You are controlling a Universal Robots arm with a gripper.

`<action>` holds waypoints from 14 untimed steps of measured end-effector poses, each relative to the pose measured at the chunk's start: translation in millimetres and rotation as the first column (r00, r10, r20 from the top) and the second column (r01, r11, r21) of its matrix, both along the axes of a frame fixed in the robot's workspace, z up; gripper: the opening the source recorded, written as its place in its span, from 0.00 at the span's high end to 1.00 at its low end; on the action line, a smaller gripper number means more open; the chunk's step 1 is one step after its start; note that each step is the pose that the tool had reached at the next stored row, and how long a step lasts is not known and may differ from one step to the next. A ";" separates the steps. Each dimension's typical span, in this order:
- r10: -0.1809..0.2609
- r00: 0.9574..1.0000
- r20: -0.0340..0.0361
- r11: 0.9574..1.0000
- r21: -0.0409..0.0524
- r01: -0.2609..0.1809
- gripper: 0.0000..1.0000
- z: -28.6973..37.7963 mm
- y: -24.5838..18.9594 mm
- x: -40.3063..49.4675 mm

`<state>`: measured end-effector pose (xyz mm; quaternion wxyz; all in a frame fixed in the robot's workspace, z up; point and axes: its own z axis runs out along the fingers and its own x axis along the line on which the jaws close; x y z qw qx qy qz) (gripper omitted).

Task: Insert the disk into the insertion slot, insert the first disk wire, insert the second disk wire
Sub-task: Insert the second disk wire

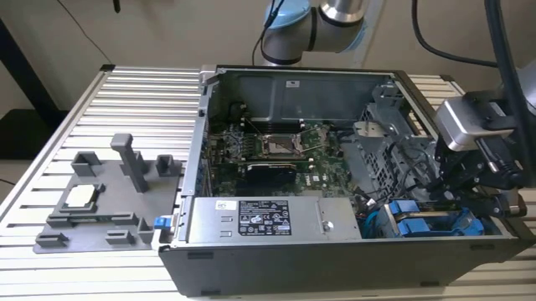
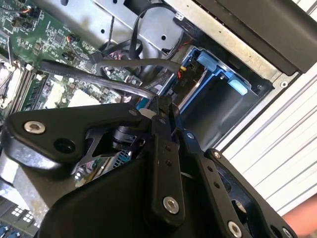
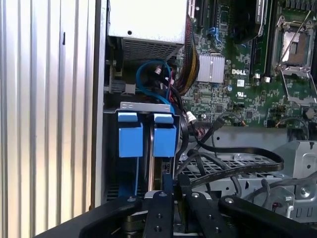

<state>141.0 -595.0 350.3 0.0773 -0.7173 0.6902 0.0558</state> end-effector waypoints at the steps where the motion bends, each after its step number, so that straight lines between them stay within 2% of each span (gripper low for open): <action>1: -0.008 1.000 0.000 1.000 0.000 0.008 0.84 -0.4 0.0 0.1; 5: -0.021 1.000 -0.003 1.000 0.000 0.021 0.84 -2.0 0.0 0.2; 10: -0.021 1.000 -0.017 1.000 -0.004 0.021 0.84 -3.7 0.0 1.4; 14: -0.021 1.000 -0.018 1.000 -0.004 0.021 0.84 -5.3 0.0 2.1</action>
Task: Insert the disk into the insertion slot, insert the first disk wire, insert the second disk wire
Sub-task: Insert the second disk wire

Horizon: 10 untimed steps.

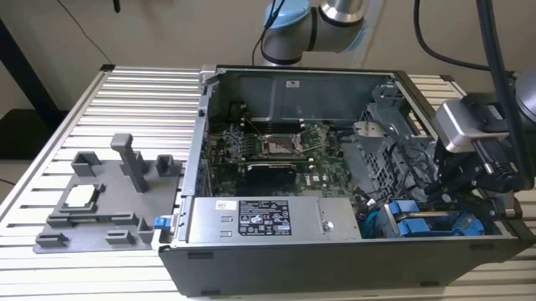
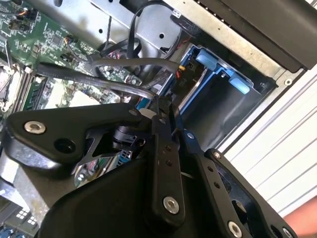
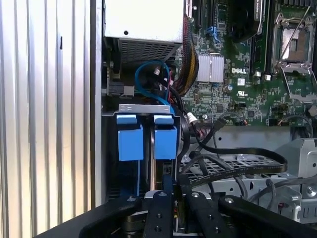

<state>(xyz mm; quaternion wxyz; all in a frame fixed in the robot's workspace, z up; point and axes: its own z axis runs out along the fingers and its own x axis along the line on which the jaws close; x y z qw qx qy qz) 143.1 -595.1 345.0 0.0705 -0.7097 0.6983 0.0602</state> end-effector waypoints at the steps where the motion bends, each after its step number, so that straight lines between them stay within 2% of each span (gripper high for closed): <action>1: 0.000 1.000 0.000 1.000 0.000 0.000 0.84 -0.4 0.0 0.2; 10: -0.005 1.000 0.000 1.000 0.000 0.005 0.84 -4.5 -0.2 1.5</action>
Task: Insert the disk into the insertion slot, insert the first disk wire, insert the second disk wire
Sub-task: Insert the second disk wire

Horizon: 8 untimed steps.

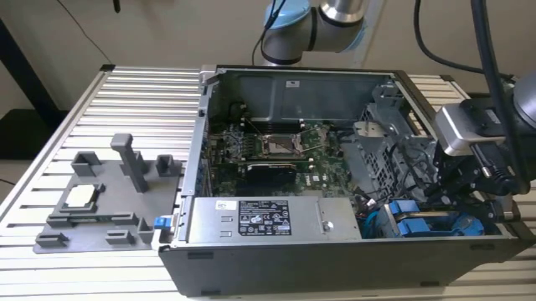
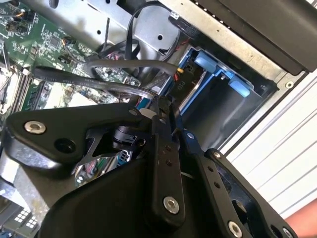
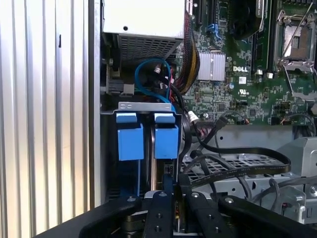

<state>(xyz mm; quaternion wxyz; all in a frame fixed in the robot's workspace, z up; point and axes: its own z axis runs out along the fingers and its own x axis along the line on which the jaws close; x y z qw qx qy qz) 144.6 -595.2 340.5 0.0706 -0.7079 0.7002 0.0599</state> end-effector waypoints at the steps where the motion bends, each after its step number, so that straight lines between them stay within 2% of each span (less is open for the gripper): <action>1: -0.001 1.000 0.000 1.000 0.000 0.001 0.84 -0.5 0.0 0.1; 8: -0.002 1.000 0.000 1.000 0.000 0.002 0.84 -4.2 0.0 0.6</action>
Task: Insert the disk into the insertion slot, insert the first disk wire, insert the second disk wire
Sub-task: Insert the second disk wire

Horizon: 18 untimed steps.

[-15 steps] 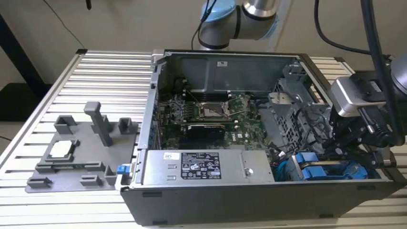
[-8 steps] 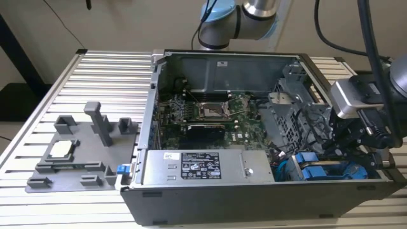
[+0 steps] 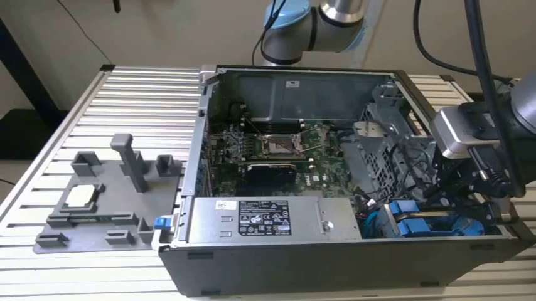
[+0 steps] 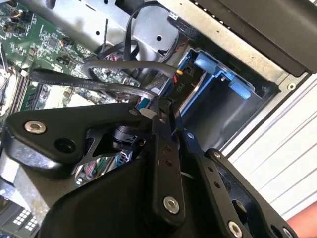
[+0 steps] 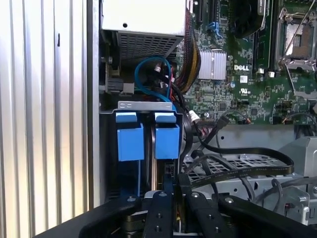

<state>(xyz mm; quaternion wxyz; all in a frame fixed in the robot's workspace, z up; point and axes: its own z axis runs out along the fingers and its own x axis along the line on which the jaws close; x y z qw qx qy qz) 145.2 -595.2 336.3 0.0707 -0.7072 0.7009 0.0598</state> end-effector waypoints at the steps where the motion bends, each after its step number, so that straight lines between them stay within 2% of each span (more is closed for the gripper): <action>1: 0.000 1.000 0.000 1.000 0.000 0.000 0.84 -0.8 0.0 0.0; 6: -0.001 1.000 0.000 1.000 0.000 0.001 0.82 -3.7 0.0 0.2; 7: -0.001 1.000 0.000 1.000 0.000 0.001 0.76 -3.7 0.0 0.2; 12: -0.001 1.000 0.000 1.000 0.001 0.001 0.76 -3.2 -0.1 0.4; 18: -0.001 1.000 0.000 1.000 0.002 0.001 0.76 6.7 -0.1 0.6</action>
